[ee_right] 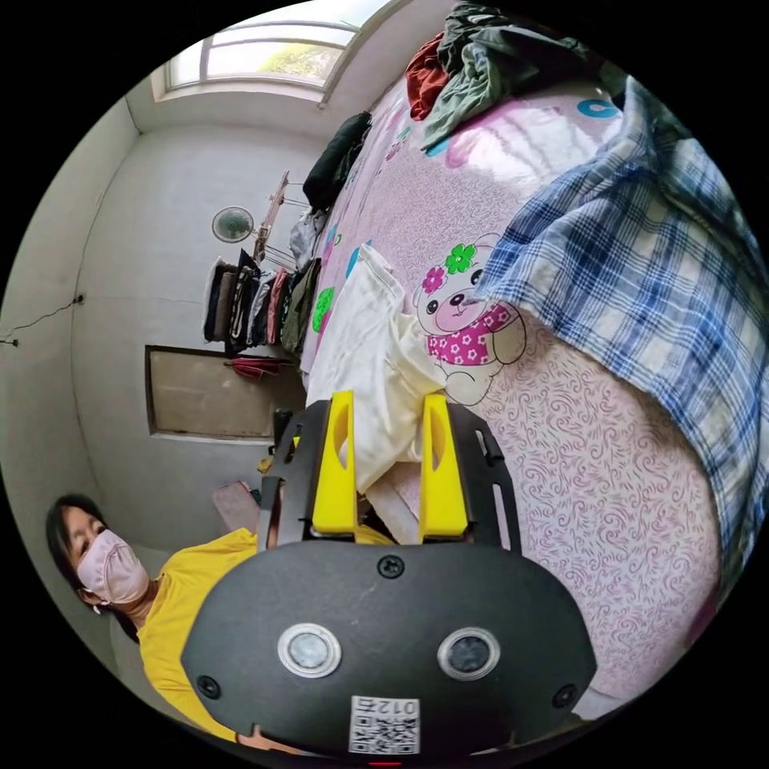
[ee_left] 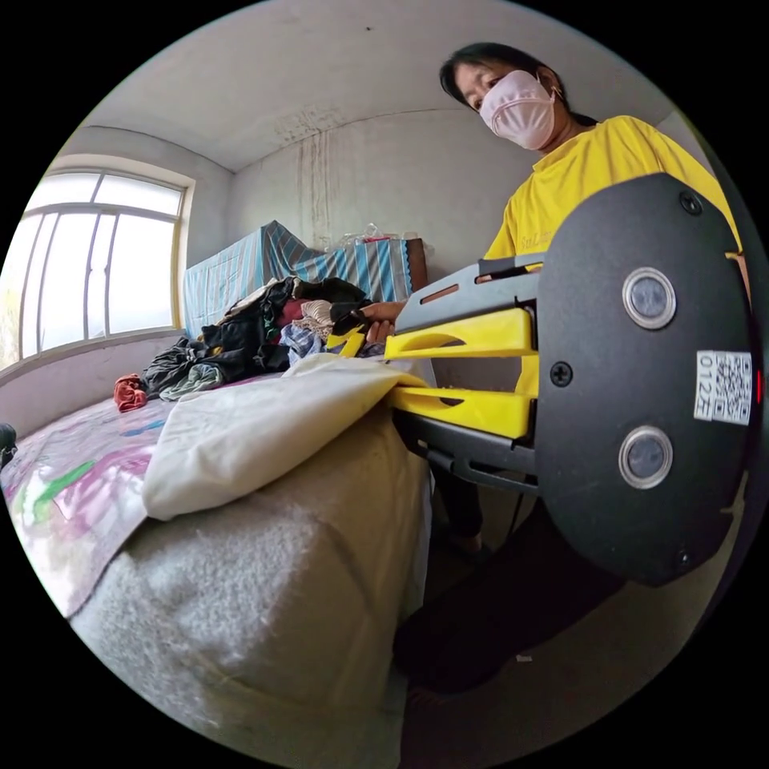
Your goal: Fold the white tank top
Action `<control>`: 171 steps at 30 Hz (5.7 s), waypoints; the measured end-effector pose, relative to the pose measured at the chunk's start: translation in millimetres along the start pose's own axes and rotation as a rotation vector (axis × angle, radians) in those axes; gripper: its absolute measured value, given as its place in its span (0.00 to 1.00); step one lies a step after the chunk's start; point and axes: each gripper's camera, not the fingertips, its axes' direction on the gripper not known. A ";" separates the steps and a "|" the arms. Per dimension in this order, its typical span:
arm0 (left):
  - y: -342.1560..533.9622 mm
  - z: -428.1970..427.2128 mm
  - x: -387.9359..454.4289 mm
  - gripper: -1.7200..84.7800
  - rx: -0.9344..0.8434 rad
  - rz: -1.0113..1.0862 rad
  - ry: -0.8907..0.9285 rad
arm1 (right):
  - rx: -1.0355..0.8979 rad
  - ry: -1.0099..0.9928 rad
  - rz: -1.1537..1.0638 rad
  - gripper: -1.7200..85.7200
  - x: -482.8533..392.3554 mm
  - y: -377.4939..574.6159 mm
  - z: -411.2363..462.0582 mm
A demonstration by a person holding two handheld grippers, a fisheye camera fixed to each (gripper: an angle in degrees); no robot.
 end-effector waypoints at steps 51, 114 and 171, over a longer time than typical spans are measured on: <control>-55.0 -597.2 -393.1 0.07 0.746 -0.141 0.218 | -0.257 -0.195 -0.261 0.07 -127.6 -486.4 623.1; 74.7 -307.8 -461.9 0.03 0.643 0.036 0.005 | -0.267 -0.189 -0.160 0.09 71.6 -607.7 758.5; 174.1 -558.4 -624.5 0.03 0.893 -0.201 -0.471 | -0.068 -0.014 -0.707 0.03 54.7 -406.9 827.0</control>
